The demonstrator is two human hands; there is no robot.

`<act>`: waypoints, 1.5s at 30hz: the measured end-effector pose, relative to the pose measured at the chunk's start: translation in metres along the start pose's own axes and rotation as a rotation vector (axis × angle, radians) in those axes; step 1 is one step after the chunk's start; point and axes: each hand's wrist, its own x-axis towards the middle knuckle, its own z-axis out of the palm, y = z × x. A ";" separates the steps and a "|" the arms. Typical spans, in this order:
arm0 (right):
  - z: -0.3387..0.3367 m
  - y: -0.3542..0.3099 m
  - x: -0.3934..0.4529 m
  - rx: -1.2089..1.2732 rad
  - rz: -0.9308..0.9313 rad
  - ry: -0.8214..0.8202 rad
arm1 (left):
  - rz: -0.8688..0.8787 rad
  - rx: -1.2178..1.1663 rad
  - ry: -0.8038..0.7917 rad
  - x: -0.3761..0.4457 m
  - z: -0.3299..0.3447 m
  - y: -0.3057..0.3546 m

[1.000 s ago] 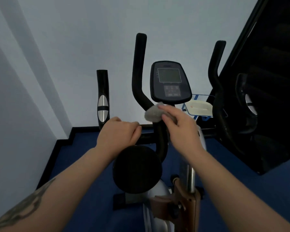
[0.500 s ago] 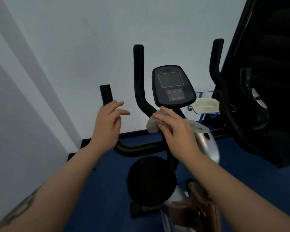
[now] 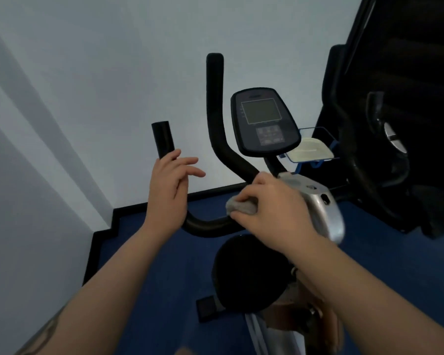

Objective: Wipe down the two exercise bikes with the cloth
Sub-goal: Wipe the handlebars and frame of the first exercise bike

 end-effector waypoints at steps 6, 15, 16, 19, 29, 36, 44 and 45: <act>0.002 -0.011 -0.010 0.023 0.177 -0.018 | 0.060 -0.017 -0.096 -0.004 -0.005 -0.008; -0.005 -0.043 -0.002 -0.023 0.464 -0.081 | 0.463 0.224 -0.322 0.006 -0.040 -0.039; 0.001 -0.049 -0.003 -0.120 0.492 -0.027 | 0.484 0.218 -0.325 0.008 -0.041 -0.042; 0.034 -0.077 -0.011 -0.369 0.429 0.004 | 0.479 0.160 -0.318 0.007 -0.038 -0.047; 0.049 -0.078 -0.004 -0.484 0.542 0.049 | 0.412 -0.024 -0.369 0.002 -0.036 -0.046; 0.029 -0.079 0.002 -0.218 0.469 -0.046 | 0.149 -0.301 -0.098 0.020 -0.048 -0.046; 0.050 -0.099 0.022 0.340 0.460 0.054 | 0.102 -0.248 -0.118 0.060 -0.053 -0.047; 0.047 -0.094 0.019 0.427 0.467 0.047 | 0.104 -0.237 -0.137 0.062 -0.054 -0.048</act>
